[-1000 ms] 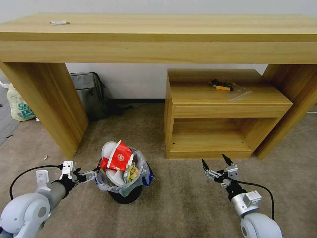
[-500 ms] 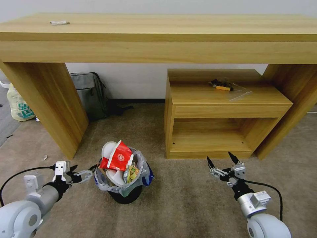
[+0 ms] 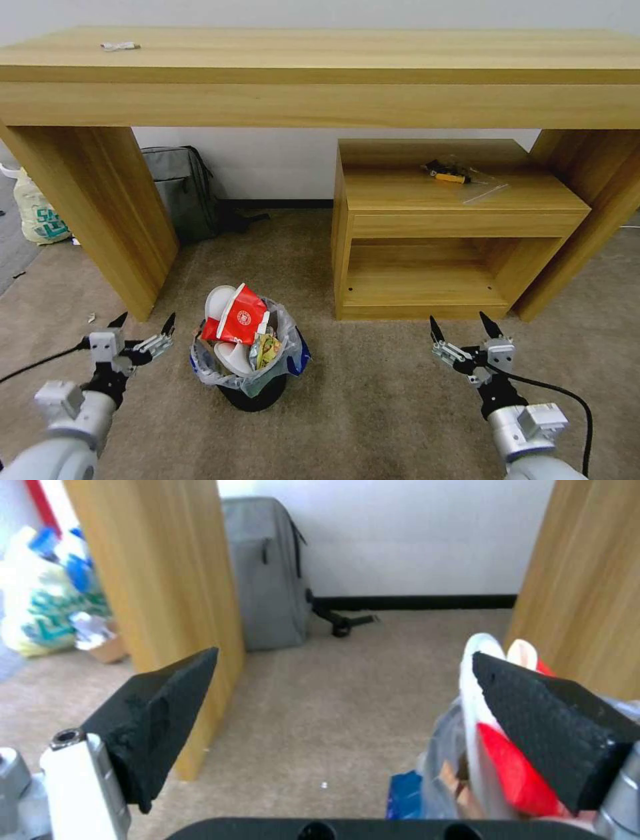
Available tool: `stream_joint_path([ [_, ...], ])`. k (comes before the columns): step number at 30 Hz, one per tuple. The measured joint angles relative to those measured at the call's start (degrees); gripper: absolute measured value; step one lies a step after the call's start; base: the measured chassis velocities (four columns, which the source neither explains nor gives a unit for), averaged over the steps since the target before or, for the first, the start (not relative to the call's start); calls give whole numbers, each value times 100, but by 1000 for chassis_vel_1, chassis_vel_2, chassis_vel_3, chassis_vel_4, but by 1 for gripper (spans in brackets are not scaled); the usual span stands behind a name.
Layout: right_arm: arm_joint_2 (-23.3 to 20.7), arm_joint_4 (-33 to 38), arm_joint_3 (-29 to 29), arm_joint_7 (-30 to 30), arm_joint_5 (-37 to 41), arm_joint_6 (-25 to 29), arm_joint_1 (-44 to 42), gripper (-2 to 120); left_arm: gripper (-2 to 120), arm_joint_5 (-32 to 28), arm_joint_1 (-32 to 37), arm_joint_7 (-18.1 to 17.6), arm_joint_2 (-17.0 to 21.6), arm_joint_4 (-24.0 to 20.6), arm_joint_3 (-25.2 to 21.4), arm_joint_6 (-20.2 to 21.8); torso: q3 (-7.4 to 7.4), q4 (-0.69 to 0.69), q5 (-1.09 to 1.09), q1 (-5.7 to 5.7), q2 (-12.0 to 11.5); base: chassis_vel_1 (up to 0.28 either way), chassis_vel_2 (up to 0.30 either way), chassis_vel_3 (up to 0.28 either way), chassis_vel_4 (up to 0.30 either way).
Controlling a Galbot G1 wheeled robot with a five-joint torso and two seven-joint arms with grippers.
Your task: Pick up the trash bin and place the garbage on the floor into it.
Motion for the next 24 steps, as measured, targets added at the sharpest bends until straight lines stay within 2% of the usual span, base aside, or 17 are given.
stream_joint_path([
  [1,76,100,-1,45,-133,63,-120,100,100,90,161,-9,-125,1,-9,-257,0,0,-1,0,0,0,0,0,0],
  [3,177,201,-27,95,-316,194,-301,100,100,171,410,-15,-308,-16,-7,-514,0,1,0,0,0,0,0,0,0],
  [10,152,417,-198,351,-556,637,-917,100,100,365,771,-31,-721,-177,104,-870,0,1,0,0,0,0,0,0,0],
  [15,208,526,-314,466,-738,873,-1294,100,100,445,883,-91,-913,-367,227,-895,0,0,0,0,0,0,0,0,0],
  [24,249,584,-407,622,-854,964,-1383,100,100,454,957,-208,-895,-530,289,-870,0,0,0,0,-1,0,0,0,0],
])
